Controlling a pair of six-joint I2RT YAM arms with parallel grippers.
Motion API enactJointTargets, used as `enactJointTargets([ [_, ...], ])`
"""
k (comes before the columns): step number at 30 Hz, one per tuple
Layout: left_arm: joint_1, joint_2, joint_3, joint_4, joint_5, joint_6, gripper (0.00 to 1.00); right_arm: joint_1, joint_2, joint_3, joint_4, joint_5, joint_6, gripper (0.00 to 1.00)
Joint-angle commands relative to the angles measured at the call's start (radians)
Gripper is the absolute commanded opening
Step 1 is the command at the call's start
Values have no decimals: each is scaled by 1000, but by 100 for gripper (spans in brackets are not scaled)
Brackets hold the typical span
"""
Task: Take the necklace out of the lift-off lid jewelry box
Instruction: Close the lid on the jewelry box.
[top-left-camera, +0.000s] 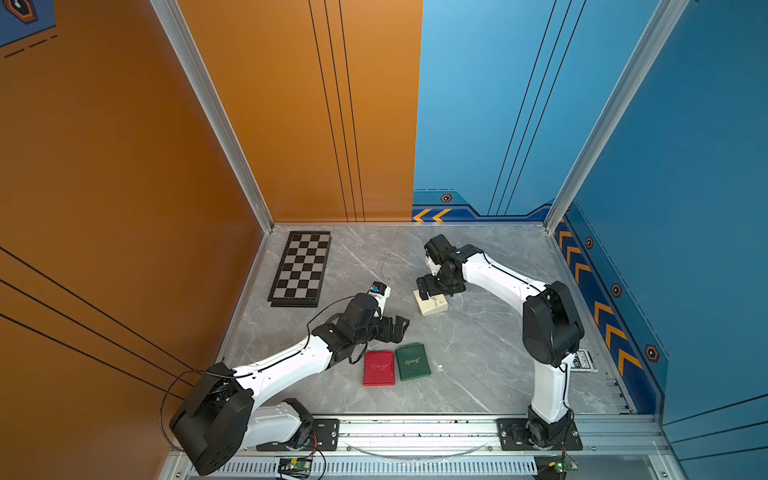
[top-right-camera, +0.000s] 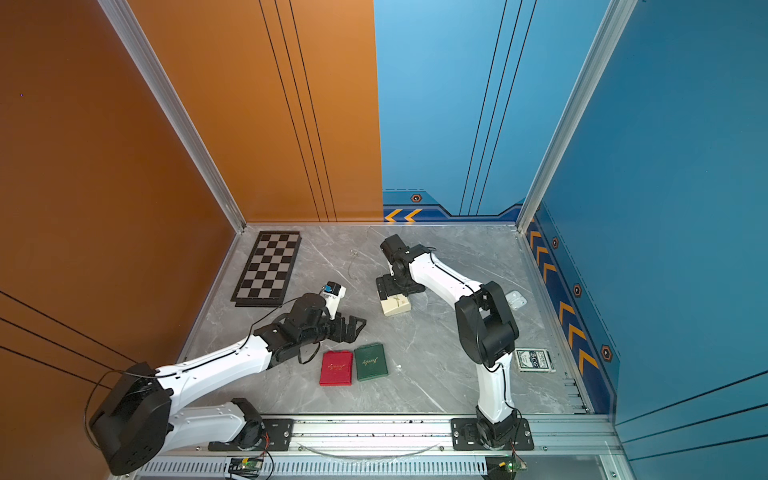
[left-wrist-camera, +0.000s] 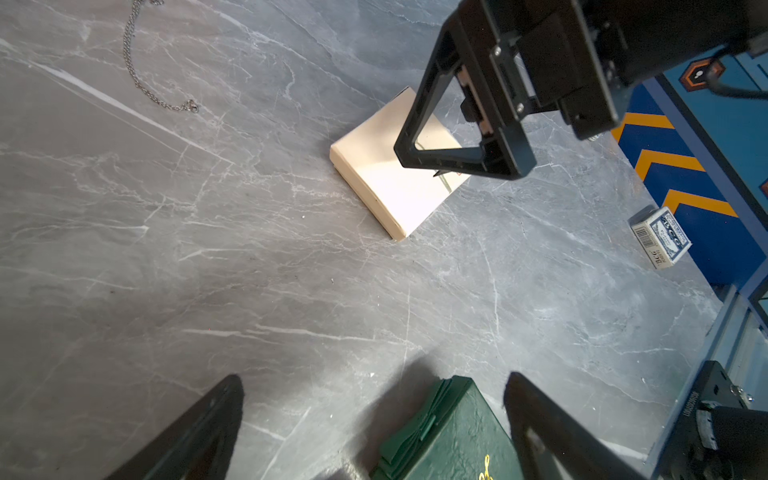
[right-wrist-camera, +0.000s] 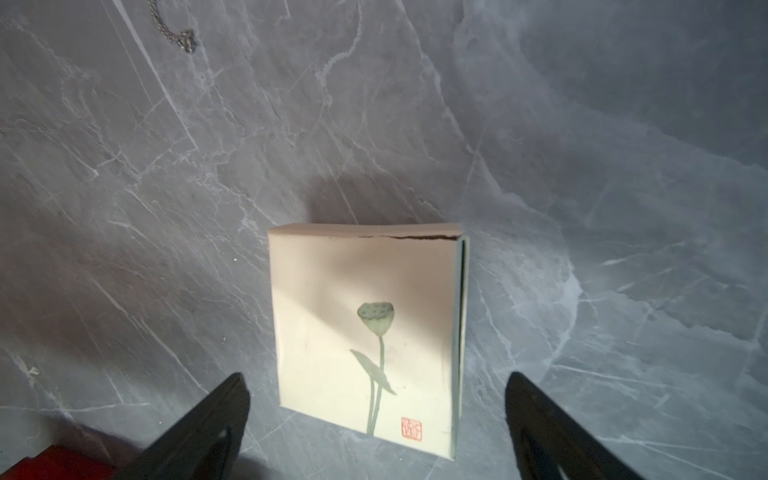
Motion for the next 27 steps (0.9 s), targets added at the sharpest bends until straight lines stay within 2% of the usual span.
enactJointTargets([
  [1,4,-46,-8,-14,-13,1,98,43,-28,-11,-4,153,31,99],
  [4,12,-80,-26,-18,-17,-1,99,74,-22,-4,-3,211,40,100],
  [13,23,-116,-50,-31,-17,-3,99,116,39,32,-7,279,21,100],
  [27,26,-118,-55,-30,-15,-3,99,116,104,72,-6,284,2,100],
])
